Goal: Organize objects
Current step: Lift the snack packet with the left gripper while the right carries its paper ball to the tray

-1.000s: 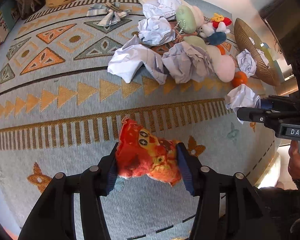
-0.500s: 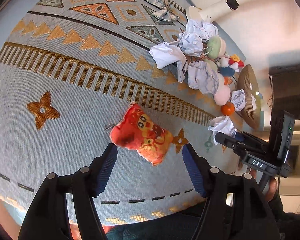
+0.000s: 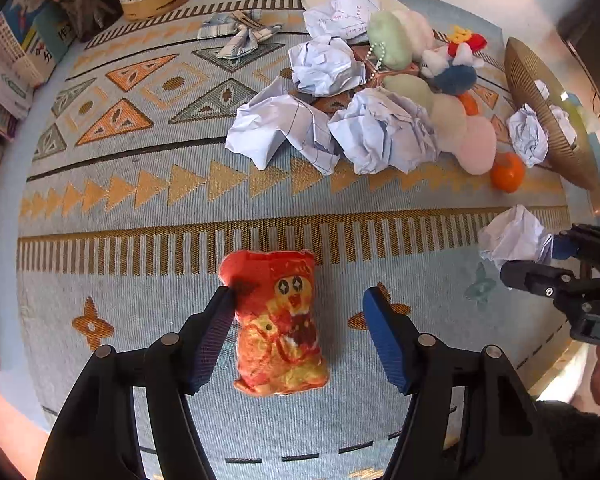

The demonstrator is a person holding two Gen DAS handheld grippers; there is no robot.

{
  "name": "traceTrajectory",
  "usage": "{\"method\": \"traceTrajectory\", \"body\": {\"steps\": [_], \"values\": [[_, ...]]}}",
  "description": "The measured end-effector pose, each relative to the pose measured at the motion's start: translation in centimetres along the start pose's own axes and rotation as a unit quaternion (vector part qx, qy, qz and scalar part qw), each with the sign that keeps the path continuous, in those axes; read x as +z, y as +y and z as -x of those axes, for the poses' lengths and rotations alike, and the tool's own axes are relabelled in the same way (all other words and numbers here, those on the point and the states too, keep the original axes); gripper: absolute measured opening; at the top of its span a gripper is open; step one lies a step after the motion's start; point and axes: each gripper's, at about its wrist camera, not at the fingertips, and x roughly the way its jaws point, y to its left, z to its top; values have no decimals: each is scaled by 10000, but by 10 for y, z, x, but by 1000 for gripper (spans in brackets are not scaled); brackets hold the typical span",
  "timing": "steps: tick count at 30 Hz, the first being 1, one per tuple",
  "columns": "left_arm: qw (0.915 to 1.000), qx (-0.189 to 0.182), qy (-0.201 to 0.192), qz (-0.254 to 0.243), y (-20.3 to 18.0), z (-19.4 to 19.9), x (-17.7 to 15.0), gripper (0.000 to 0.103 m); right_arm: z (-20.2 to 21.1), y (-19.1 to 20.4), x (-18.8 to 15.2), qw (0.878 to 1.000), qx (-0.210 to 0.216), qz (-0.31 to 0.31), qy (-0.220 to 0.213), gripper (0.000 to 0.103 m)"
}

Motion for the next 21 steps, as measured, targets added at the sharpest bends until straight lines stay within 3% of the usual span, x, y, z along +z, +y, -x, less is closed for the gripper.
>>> {"method": "traceTrajectory", "body": {"steps": [4, 7, 10, 12, 14, 15, 16, 21], "values": [[9990, 119, 89, 417, 17, 4, -13, 63, -1, -9, 0, 9999, 37, -110, -2, 44], [9972, -27, 66, 747, 29, 6, -19, 65, -7, -13, 1, 9999, 73, -144, 62, 44], [9965, -16, 278, 788, 27, -4, -18, 65, -9, -12, 4, 9999, 139, -74, 70, 44], [9968, 172, 163, 757, 21, -3, -15, 64, -10, -10, 7, 9999, 77, 19, 96, 44], [9959, 351, 58, 828, 17, -1, -13, 54, -13, -9, 10, 9998, 12, 112, 139, 44], [9957, 471, 2, 793, 14, 0, -13, 36, -16, -8, 11, 9997, 4, 150, 185, 44], [9957, 492, -11, 785, 11, 2, -13, 32, -18, -7, 14, 9995, 25, 204, 249, 44], [9933, 483, -309, 1004, 6, 20, -24, 27, -20, 13, 24, 9974, 138, 649, 298, 44]]}}
